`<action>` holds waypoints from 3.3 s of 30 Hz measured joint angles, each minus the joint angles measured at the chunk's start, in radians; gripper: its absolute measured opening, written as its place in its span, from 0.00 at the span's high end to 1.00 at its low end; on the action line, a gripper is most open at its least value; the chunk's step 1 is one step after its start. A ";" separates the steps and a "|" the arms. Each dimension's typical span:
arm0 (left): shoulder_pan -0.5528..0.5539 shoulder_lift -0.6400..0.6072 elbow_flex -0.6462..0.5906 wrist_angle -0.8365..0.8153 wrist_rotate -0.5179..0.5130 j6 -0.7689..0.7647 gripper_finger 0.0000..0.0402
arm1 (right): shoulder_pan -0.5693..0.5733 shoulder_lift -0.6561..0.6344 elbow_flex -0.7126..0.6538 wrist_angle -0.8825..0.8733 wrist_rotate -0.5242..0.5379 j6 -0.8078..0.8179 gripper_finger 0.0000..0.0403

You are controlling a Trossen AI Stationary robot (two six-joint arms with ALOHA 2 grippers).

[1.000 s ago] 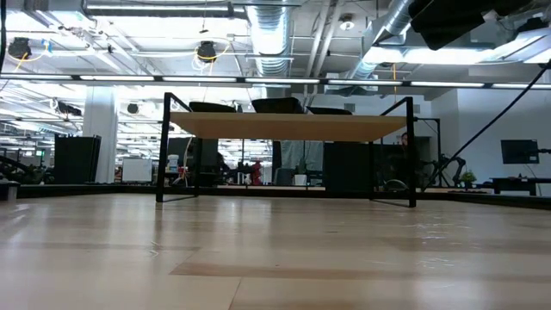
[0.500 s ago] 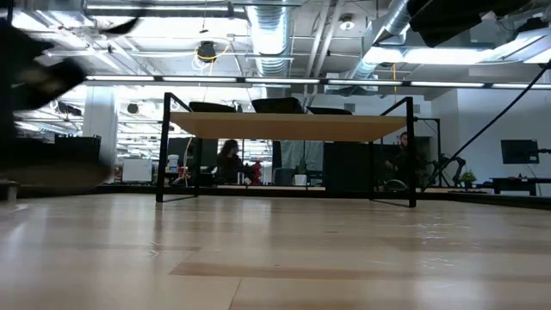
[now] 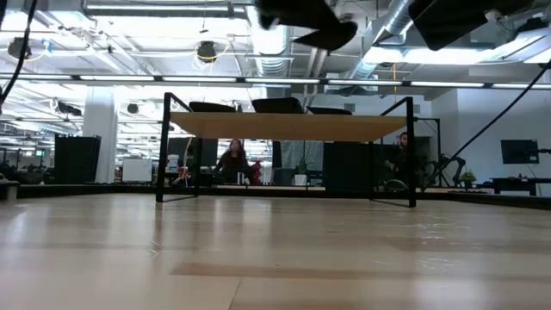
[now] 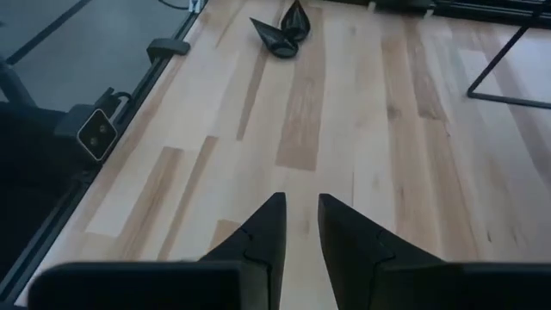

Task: Pick & Place Mini shaped plates
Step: Stack the black drop-shaped plate on top of the black drop-shaped plate on the shelf

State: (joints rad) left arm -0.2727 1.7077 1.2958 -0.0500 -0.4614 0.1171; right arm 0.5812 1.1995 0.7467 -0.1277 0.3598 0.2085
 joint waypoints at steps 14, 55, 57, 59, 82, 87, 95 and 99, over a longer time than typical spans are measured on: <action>0.401 0.026 0.031 0.173 0.314 0.104 0.98 | -0.002 -0.002 0.000 -0.022 -0.022 -0.008 0.84; 0.426 0.170 -0.004 0.316 0.324 0.137 0.83 | -0.112 -0.002 0.000 -0.045 -0.022 -0.077 0.84; 0.426 0.170 -0.004 0.316 0.324 0.137 0.80 | -0.112 -0.002 0.000 -0.045 -0.022 -0.077 0.84; 0.426 0.170 -0.004 0.316 0.324 0.137 0.78 | -0.112 -0.002 0.000 -0.045 -0.022 -0.077 0.84; 0.153 -0.105 -0.003 -0.176 0.358 -0.094 0.76 | -0.223 -0.001 0.000 -0.067 0.241 -0.032 0.84; -0.023 -0.248 -0.025 -0.338 0.364 -0.262 0.76 | -0.292 -0.001 0.000 -0.056 0.335 0.053 0.84; -0.329 -0.427 -0.177 -0.341 0.293 -0.587 0.76 | -0.396 -0.001 0.000 -0.008 0.400 0.104 0.84; -0.454 -0.474 -0.277 -0.340 0.143 -0.671 0.76 | -0.451 -0.001 0.003 0.008 0.384 0.058 0.84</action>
State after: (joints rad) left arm -0.7267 1.2338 1.0190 -0.3899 -0.3181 -0.5538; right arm 0.1298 1.1988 0.7496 -0.1196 0.7434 0.2668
